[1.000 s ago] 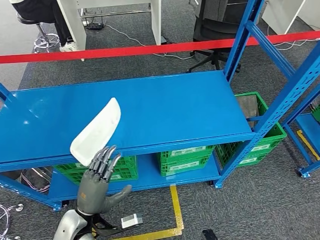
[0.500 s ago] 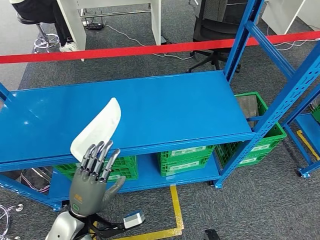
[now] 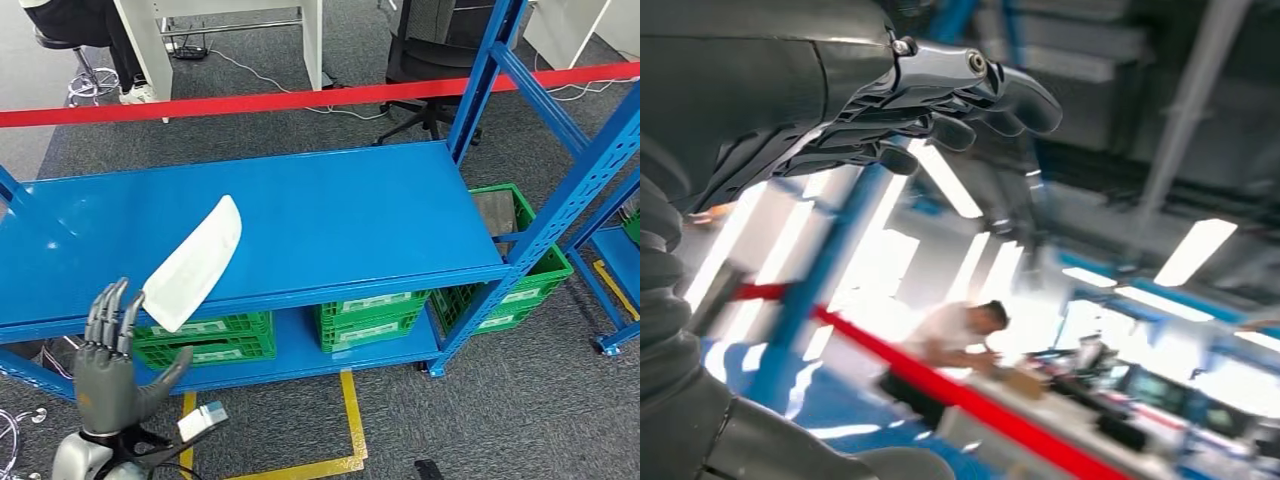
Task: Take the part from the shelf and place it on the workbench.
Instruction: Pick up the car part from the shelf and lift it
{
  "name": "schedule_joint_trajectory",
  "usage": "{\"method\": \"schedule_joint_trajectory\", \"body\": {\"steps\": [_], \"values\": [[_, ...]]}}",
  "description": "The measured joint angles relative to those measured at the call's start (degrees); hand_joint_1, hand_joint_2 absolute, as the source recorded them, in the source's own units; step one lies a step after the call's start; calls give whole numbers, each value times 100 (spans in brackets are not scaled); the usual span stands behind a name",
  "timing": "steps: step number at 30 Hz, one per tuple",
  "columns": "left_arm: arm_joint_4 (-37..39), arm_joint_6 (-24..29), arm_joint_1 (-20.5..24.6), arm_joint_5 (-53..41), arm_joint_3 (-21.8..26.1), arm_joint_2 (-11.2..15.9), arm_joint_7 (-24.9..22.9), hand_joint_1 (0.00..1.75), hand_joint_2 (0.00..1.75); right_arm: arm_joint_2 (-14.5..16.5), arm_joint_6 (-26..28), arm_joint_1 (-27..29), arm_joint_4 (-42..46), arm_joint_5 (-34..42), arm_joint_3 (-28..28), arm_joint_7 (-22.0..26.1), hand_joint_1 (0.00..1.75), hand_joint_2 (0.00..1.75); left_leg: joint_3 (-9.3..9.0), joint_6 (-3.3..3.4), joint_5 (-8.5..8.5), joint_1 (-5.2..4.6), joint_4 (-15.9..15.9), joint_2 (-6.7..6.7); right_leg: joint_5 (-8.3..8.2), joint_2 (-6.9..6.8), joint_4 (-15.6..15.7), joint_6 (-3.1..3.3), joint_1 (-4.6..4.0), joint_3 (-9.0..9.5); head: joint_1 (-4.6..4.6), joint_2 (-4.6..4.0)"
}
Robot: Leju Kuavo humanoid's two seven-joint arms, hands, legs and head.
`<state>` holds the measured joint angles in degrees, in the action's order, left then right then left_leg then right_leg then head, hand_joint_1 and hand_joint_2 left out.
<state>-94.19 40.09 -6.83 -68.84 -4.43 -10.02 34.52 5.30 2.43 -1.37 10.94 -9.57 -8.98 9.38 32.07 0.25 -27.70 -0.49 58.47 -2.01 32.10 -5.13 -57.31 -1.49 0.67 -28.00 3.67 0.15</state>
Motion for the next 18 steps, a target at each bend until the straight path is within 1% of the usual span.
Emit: {"method": "schedule_joint_trajectory", "body": {"steps": [2, 4, 9, 18], "values": [[119, 0, -6, 78, 276, -32, -9, 0, 175, -3, -2, 1, -1, -17, -23, 3, 0, 0, 0, 0, 0, 1, -1, 0, 0, 0, 0, 0, -1, -9, 0, 0], [205, 0, -10, 106, 444, -56, -17, 0, 175, -5, -2, 0, -1, -21, -35, 4, 0, 0, 0, 0, 0, 1, -1, 0, 1, -1, 0, 1, -1, -8, 0, 0], [428, 0, -6, 63, 711, -91, -170, 0, 175, -5, -21, 2, -1, -46, -66, 13, 0, 0, 1, 0, 0, 1, -1, 0, 0, 0, 0, 0, 0, 9, 2, 0], [1014, 0, 157, 261, 1131, -81, -194, 0, 175, -11, -72, 1, -1, -72, -131, 14, 0, 0, 1, 0, 0, 0, -1, 0, 0, 0, 0, 0, 1, -2, 1, 0]]}}
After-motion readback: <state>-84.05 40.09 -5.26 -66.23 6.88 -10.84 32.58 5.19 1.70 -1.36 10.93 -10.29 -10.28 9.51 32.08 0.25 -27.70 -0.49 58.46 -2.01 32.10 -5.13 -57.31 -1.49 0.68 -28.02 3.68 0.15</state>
